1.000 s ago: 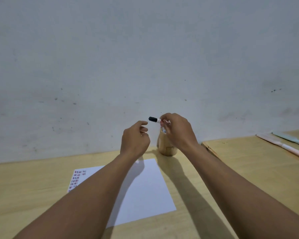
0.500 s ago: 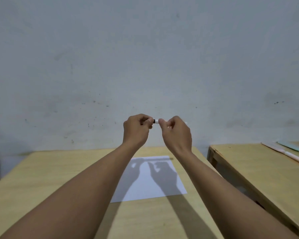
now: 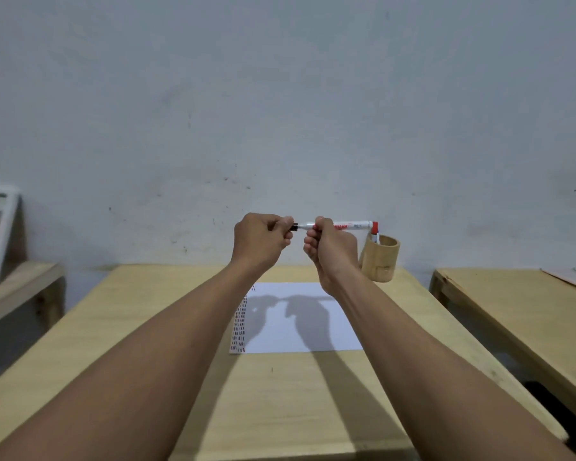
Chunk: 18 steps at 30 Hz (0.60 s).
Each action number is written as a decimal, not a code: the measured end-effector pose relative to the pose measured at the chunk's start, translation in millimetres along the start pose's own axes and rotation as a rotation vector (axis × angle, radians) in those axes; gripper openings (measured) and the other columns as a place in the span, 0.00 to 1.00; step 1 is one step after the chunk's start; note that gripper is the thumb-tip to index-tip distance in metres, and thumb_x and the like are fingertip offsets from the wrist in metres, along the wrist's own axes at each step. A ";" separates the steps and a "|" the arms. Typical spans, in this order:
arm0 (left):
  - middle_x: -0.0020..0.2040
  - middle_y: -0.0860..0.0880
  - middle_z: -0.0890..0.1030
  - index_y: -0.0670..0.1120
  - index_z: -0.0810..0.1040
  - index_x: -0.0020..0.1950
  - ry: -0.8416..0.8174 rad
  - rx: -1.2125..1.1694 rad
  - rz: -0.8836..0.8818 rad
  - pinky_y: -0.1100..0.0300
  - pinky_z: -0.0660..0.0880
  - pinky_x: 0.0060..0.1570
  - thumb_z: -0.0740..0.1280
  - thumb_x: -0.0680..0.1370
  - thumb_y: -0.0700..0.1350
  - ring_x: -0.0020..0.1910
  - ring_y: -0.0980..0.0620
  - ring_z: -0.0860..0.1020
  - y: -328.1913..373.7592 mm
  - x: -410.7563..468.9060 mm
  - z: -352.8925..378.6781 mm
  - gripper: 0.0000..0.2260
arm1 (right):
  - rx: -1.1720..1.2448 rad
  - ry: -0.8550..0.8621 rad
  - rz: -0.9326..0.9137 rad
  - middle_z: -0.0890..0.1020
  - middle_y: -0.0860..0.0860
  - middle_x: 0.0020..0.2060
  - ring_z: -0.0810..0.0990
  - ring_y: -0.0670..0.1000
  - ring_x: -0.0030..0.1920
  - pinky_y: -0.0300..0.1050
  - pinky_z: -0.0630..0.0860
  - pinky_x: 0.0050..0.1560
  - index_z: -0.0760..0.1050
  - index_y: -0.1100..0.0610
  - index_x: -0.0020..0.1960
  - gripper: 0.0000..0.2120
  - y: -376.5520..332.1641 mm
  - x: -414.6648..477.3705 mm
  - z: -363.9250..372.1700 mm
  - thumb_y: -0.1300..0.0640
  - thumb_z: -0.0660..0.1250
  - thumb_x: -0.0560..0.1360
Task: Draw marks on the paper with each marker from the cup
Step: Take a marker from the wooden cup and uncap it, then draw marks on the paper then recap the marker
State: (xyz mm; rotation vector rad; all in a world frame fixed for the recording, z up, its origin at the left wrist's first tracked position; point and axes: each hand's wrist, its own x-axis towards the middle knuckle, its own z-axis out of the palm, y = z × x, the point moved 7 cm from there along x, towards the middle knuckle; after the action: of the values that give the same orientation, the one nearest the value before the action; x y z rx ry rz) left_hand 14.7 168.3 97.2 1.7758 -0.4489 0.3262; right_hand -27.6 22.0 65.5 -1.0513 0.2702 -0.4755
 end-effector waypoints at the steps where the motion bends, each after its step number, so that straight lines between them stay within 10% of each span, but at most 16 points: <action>1: 0.34 0.46 0.85 0.47 0.86 0.38 0.003 0.003 -0.015 0.46 0.83 0.50 0.69 0.79 0.45 0.35 0.48 0.83 -5.9 0.3 -6.5 0.11 | 0.012 0.004 0.002 0.75 0.52 0.30 0.72 0.47 0.26 0.35 0.75 0.27 0.75 0.61 0.40 0.08 2.6 -0.3 2.2 0.62 0.63 0.78; 13: 0.41 0.45 0.84 0.47 0.85 0.43 -0.083 0.545 -0.196 0.55 0.79 0.45 0.71 0.75 0.40 0.42 0.44 0.82 -112.8 -5.1 -50.7 0.04 | -0.267 -0.039 0.040 0.75 0.53 0.30 0.73 0.51 0.28 0.40 0.75 0.28 0.76 0.61 0.42 0.08 61.2 5.9 14.3 0.59 0.64 0.78; 14: 0.38 0.46 0.81 0.35 0.79 0.42 -0.114 0.599 -0.199 0.59 0.76 0.41 0.69 0.75 0.38 0.38 0.45 0.80 -120.0 -8.5 -49.8 0.06 | -0.284 -0.041 0.045 0.75 0.54 0.30 0.73 0.51 0.28 0.41 0.75 0.28 0.76 0.61 0.42 0.09 67.8 7.4 14.1 0.59 0.64 0.79; 15: 0.33 0.49 0.77 0.51 0.68 0.35 -0.116 0.626 -0.205 0.62 0.71 0.35 0.67 0.75 0.36 0.34 0.47 0.77 -130.0 -10.2 -49.4 0.15 | -0.300 -0.044 0.049 0.76 0.54 0.31 0.73 0.50 0.28 0.41 0.75 0.28 0.77 0.61 0.41 0.09 73.9 8.9 13.8 0.59 0.65 0.79; 18: 0.27 0.51 0.71 0.51 0.69 0.28 -0.171 0.739 -0.204 0.60 0.61 0.29 0.64 0.74 0.35 0.33 0.44 0.73 -151.2 -13.9 -46.8 0.17 | -0.343 -0.046 0.060 0.76 0.52 0.31 0.73 0.49 0.27 0.40 0.76 0.28 0.77 0.60 0.41 0.09 89.5 14.3 12.3 0.59 0.65 0.79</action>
State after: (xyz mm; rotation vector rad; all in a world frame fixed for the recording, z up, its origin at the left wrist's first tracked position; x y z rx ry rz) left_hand 73.3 247.3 -27.6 2.5624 -0.2739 0.2058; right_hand 12.2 60.8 -7.1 -1.3827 0.3492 -0.3573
